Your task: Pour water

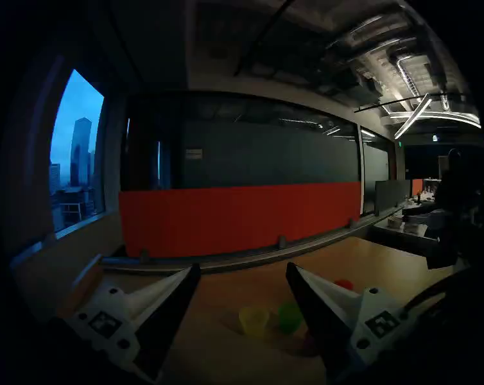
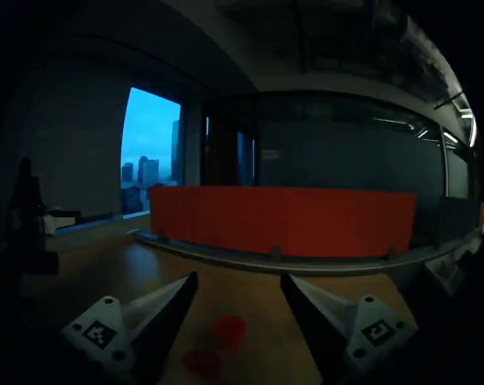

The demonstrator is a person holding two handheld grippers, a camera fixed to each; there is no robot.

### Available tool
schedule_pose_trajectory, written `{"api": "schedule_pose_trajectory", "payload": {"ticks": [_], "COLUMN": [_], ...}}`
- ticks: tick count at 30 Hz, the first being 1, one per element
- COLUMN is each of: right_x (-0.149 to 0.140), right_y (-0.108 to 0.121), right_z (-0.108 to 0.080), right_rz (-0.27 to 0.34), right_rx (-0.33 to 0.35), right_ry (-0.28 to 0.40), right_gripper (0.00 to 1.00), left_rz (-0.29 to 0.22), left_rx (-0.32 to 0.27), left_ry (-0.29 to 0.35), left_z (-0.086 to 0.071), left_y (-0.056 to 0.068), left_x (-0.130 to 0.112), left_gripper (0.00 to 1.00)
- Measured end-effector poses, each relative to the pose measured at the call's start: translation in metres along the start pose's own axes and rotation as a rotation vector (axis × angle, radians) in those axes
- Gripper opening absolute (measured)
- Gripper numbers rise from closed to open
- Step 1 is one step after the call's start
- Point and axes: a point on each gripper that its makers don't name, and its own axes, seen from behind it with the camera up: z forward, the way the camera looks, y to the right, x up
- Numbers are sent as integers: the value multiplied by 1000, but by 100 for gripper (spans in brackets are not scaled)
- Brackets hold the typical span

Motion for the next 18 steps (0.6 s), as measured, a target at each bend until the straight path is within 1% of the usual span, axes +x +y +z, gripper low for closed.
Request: {"api": "schedule_pose_trajectory", "payload": {"ticks": [5, 8, 11, 18], "right_x": [7, 9, 11, 10], "right_y": [-14, -22, -29, -41], "right_z": [2, 3, 3, 6], "right_rz": [-20, -20, -21, -35], "right_rx": [44, 70, 98, 149], "right_ry": [-1, -1, -5, -17], "right_gripper": [99, 99, 99, 99], "left_rz": [0, 8, 14, 18], "left_rx": [-29, -49, -61, -102], "left_ry": [-15, -16, -12, -20], "left_z": [3, 5, 7, 10], "left_y": [6, 11, 13, 19], "left_x": [-3, -2, 0, 1], "left_gripper": [99, 99, 99, 99]}}
